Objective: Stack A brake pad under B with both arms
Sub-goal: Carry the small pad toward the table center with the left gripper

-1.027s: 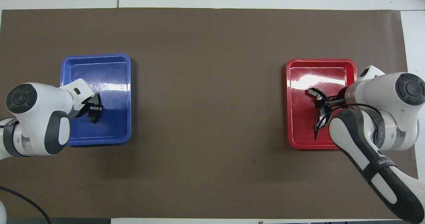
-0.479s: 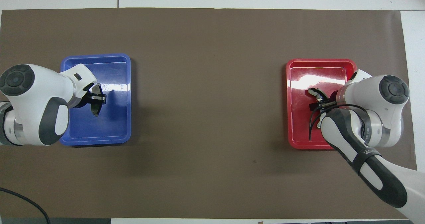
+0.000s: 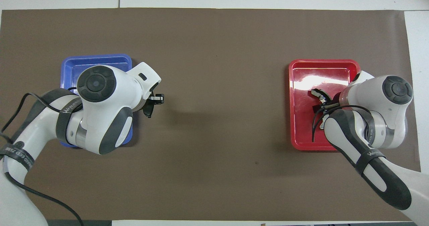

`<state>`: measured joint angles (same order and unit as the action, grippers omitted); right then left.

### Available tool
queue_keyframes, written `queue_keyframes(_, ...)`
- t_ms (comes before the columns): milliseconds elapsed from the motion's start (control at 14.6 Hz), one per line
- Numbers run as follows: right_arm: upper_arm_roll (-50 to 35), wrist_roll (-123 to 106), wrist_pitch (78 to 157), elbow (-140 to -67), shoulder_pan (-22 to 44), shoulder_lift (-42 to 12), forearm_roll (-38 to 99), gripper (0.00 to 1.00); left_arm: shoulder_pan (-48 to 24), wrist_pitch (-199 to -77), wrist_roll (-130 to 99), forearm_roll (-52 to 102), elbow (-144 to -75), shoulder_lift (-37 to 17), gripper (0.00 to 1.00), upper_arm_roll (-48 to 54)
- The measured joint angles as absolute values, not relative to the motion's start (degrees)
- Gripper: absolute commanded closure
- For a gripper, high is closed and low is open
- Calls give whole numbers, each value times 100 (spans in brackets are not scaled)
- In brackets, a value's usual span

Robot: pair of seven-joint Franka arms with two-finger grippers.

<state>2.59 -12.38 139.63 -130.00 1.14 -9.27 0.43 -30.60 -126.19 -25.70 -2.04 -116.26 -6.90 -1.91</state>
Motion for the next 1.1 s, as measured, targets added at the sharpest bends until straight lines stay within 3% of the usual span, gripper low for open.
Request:
queue_keyframes(137,258,-1241,13934,-12980,115,-925,43,86,-3526,-12627,-3026,-205,-11341,-982,94,-190)
queue_keyframes(205,256,-1241,13912,-12966,119,-924,44,98,-3725,-12628,-3220,-204,-11170,-1173,93,-190)
queue_keyframes(479,254,-1241,13570,-12723,127,-922,44,100,-4085,-12779,-3510,-205,-10655,-1916,91,-197)
queue_keyframes(890,256,-1204,13028,-12089,118,-890,67,100,-4427,-13106,-3737,-206,-10607,-2361,83,-199)
queue_keyframes(1027,256,-1074,12965,-12035,121,-886,76,100,-4460,-13110,-3761,-207,-10607,-2390,71,-202)
queue_keyframes(1096,249,-956,12952,-12018,131,-884,76,100,-4470,-13109,-3767,-207,-10608,-2395,56,-202)
